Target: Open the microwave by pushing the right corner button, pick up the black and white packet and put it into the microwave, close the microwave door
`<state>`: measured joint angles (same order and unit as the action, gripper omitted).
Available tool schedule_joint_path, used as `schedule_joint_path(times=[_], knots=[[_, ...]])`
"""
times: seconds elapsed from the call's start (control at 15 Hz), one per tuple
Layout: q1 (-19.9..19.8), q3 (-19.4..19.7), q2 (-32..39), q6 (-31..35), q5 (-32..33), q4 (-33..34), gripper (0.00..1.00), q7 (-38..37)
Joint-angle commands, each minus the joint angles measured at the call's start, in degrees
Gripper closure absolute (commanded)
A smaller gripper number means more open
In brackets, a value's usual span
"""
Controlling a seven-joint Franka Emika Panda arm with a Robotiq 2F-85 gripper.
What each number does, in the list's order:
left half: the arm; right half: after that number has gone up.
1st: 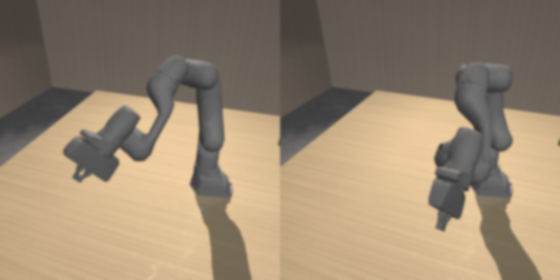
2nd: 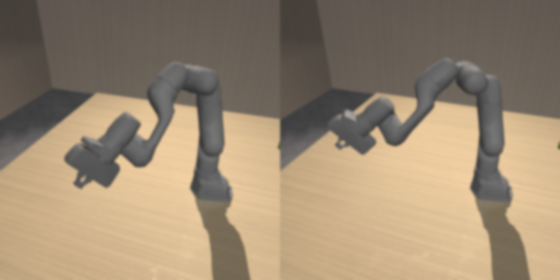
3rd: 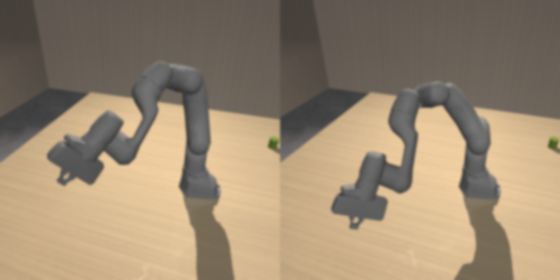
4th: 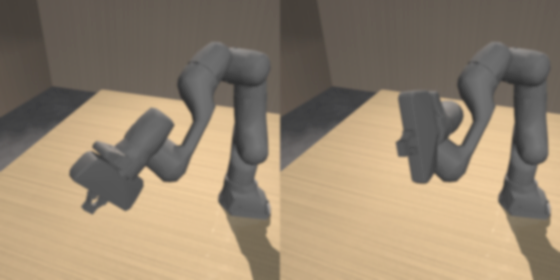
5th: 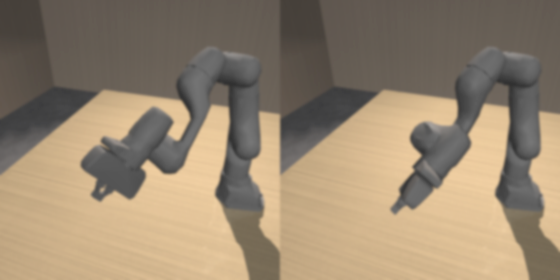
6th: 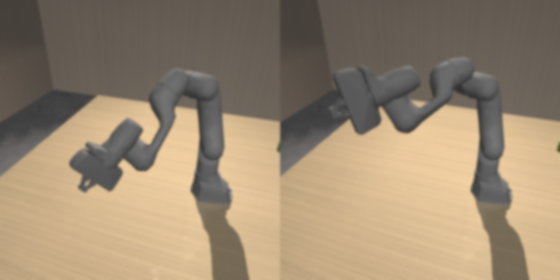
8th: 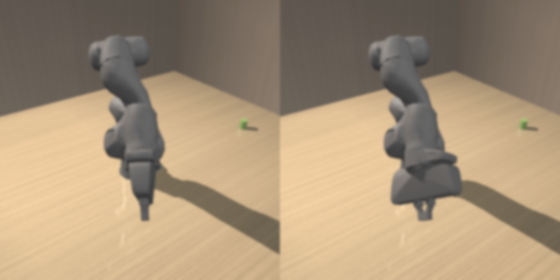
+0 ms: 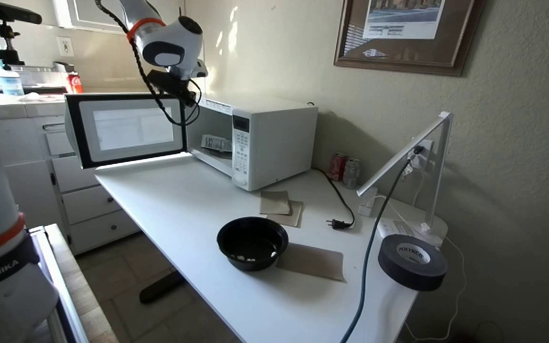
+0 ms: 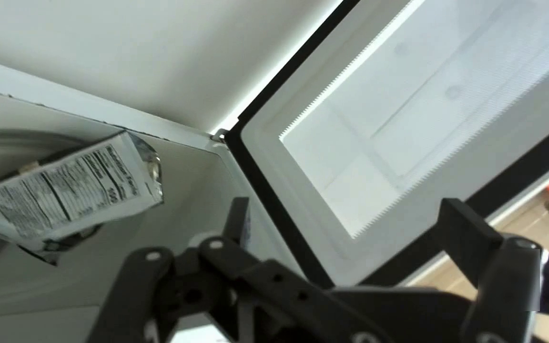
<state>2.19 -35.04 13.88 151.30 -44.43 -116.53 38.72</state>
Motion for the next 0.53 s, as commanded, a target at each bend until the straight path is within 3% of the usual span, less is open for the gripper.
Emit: schedule_joint_path(times=[0.0,0.4,0.47], knots=[[4.4,3.3,-2.3,-8.7,4.8,3.6,0.00,2.3],[10.9,4.7,-0.9,-16.1,10.1,9.3,0.00,10.1],[10.7,5.3,-2.2,-14.3,7.2,7.7,0.00,7.9]])
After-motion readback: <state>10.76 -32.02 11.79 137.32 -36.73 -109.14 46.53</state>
